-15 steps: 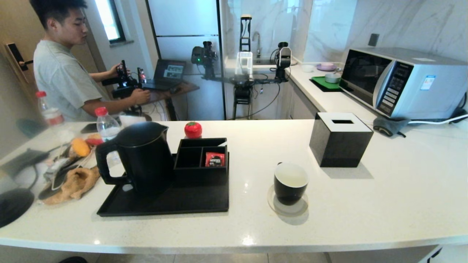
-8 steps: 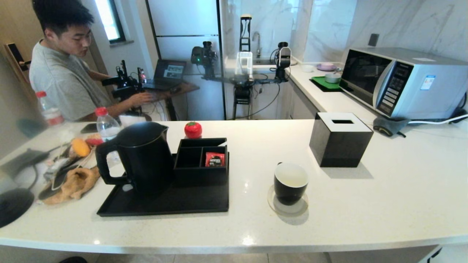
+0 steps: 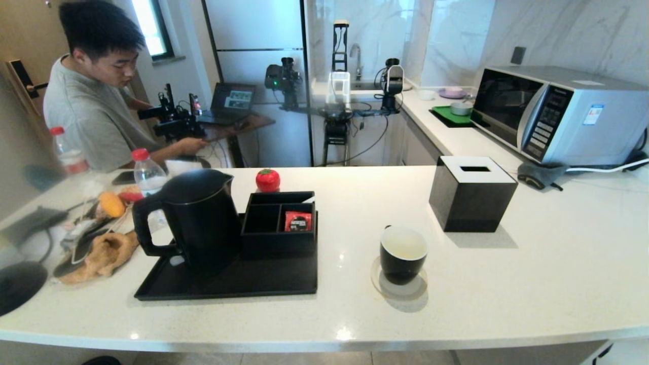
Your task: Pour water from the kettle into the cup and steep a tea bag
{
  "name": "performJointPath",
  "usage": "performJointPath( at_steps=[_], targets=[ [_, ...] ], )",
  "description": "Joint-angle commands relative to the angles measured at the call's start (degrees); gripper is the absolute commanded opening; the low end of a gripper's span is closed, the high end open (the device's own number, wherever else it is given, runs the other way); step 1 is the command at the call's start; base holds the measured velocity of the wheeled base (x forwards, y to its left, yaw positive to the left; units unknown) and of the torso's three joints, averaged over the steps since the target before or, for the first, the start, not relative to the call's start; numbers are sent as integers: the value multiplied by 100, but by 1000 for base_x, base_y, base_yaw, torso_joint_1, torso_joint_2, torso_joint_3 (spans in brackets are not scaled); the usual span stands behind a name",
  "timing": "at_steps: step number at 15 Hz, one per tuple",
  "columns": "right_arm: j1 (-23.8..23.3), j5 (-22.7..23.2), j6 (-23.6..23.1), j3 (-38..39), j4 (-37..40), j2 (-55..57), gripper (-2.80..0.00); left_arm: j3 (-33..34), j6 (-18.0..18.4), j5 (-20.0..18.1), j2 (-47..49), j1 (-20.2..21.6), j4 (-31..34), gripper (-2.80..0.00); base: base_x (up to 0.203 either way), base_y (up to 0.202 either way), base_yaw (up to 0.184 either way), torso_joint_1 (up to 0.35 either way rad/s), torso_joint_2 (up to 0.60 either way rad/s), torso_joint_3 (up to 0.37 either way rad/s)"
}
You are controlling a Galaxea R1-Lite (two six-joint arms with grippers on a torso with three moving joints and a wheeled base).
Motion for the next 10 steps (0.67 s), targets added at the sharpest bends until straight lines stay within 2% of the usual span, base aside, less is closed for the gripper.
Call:
performJointPath(
  at_steps=[1,10],
  targets=[
    [1,-4,19,-3,-3,13,-280,0,-5,3,-2,0,-4,-280,0,0,0,0,0,0],
    [1,-4,95,2,-21,13,-280,0,-5,3,-2,0,-4,-280,0,0,0,0,0,0]
  ],
)
